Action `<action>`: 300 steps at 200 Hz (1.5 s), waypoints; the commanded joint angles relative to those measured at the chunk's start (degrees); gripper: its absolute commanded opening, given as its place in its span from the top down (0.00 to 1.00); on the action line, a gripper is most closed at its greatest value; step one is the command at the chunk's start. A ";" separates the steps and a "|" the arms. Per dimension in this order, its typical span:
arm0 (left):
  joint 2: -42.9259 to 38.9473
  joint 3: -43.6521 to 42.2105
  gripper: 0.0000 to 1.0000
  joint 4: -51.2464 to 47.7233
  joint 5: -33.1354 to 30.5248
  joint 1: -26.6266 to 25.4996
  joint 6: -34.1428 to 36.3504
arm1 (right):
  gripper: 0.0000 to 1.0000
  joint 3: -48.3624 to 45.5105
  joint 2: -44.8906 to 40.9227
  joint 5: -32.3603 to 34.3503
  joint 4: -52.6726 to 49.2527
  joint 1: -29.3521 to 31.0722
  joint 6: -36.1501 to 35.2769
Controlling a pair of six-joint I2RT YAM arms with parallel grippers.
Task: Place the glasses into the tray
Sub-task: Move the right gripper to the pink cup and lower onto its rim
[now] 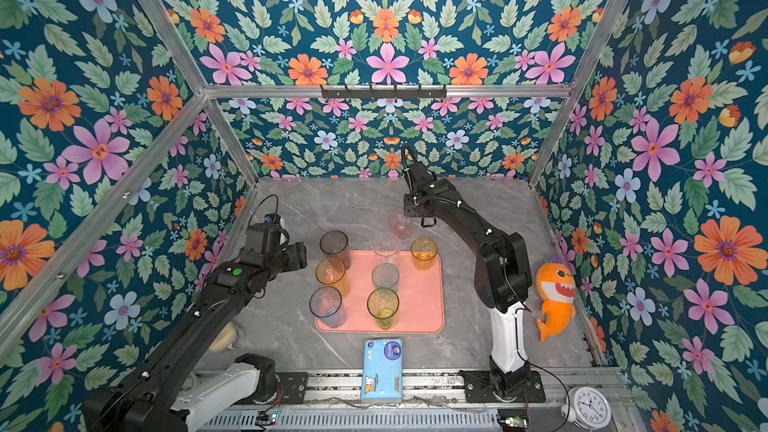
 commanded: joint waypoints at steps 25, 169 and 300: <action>0.05 0.01 0.19 0.75 -0.57 0.05 0.22 | 0.58 2.93 3.20 -1.61 -1.74 0.04 0.73; 0.67 0.16 0.19 0.75 -0.28 0.01 0.30 | 0.58 4.16 7.87 -3.87 -1.93 0.04 1.58; 0.69 -0.14 0.19 0.75 0.02 0.03 0.06 | 0.69 4.62 10.01 -4.47 -2.27 0.03 1.66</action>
